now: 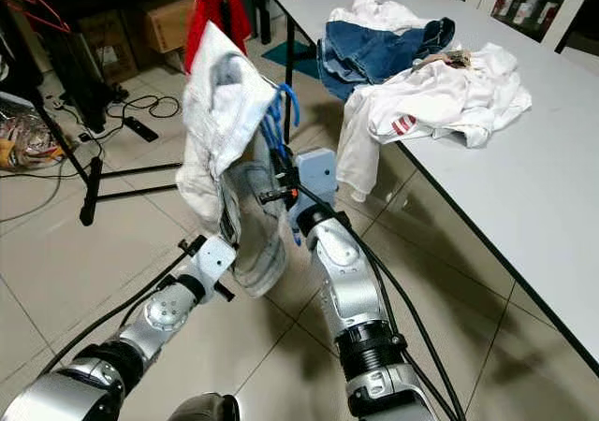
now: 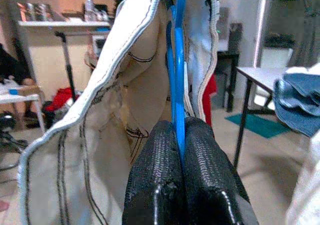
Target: Hang hanger
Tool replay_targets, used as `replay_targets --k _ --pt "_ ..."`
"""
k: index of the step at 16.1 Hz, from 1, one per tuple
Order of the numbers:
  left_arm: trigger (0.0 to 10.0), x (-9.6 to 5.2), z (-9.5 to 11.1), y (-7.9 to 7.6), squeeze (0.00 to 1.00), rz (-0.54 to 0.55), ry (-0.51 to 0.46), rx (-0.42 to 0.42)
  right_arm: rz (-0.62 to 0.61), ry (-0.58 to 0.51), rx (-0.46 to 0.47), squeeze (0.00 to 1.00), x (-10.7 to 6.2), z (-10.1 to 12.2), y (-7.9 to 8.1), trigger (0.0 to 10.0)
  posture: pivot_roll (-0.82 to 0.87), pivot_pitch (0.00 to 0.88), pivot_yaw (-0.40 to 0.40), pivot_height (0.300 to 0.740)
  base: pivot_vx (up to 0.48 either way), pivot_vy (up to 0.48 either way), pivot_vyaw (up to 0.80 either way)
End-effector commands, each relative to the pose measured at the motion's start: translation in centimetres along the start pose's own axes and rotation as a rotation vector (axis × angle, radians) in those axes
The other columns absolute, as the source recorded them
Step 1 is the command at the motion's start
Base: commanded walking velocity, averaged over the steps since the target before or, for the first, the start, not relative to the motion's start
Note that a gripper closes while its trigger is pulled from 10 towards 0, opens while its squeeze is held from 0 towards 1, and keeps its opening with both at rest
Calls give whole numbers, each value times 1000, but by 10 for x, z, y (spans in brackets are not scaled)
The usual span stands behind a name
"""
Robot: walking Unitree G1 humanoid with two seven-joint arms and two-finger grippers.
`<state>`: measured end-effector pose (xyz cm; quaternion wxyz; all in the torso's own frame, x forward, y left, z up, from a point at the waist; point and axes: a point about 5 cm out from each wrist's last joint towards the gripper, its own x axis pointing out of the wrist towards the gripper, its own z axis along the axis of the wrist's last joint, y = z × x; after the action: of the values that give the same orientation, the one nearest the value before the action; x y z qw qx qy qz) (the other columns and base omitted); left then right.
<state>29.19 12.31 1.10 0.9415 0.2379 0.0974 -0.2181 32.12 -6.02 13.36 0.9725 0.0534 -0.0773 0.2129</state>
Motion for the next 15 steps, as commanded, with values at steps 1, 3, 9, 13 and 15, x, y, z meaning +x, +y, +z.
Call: replay_targets --k 1,3,9,13,15 --pt "0 1 5 -1 0 -6 -42 -27 -36 -39 0 0 5 10 -4 10000 36 0 26 740 0 0 0" --pt "0 3 14 -8 0 -40 -95 -60 -70 -3 5 0 4 2 -7 10000 38 0 27 740 0 0 0" --pt "0 5 35 -32 0 -217 -229 -119 -209 76 24 0 0 -15 -25 10000 51 0 32 740 0 0 0" --pt "0 2 41 -51 0 -400 -261 -133 -260 106 37 0 1 -24 -31 10000 55 0 43 740 0 0 0" --pt "0 2 45 -55 0 -436 -285 -137 -251 110 43 0 2 -25 -29 10000 53 0 46 740 0 0 0"
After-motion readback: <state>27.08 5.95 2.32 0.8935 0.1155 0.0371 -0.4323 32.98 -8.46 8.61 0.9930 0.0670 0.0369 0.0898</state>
